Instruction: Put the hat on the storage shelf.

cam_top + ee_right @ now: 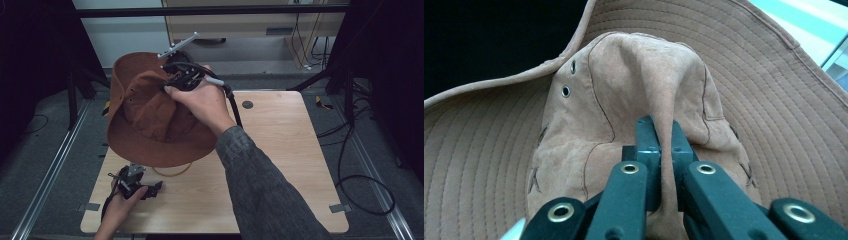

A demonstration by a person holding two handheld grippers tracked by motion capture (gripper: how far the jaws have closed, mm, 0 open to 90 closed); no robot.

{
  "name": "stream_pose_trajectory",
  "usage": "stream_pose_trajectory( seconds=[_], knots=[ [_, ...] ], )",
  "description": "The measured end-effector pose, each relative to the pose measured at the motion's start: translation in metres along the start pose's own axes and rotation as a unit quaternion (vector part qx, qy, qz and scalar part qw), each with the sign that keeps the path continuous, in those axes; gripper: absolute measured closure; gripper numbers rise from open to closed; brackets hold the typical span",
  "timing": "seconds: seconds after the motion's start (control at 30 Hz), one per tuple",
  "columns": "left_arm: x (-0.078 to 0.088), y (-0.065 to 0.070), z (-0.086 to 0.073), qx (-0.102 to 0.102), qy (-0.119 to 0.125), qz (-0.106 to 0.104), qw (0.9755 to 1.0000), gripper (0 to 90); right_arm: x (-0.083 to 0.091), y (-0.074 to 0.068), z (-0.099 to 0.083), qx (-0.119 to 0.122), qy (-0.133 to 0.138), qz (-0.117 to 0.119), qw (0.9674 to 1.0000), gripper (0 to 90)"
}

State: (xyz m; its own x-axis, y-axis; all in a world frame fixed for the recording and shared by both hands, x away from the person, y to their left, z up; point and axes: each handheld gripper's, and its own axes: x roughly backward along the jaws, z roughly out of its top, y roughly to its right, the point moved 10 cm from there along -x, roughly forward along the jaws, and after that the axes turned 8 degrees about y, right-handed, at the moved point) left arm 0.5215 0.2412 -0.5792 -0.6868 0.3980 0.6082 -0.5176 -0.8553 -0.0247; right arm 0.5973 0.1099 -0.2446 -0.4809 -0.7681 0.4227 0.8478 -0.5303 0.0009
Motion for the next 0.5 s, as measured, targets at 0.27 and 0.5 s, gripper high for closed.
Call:
stream_pose_trajectory(
  seconds=[0.27,0.5],
  knots=[
    [0.0,0.0,0.0,-0.001,-0.001,-0.001,1.0,0.0,-0.008,0.0,-0.004,0.0,-0.008,0.0,1.0,89.0],
    [0.0,0.0,0.0,-0.002,-0.002,-0.001,1.0,0.0,-0.019,-0.002,-0.01,0.002,-0.021,0.004,0.9998,89.0]
  ],
)
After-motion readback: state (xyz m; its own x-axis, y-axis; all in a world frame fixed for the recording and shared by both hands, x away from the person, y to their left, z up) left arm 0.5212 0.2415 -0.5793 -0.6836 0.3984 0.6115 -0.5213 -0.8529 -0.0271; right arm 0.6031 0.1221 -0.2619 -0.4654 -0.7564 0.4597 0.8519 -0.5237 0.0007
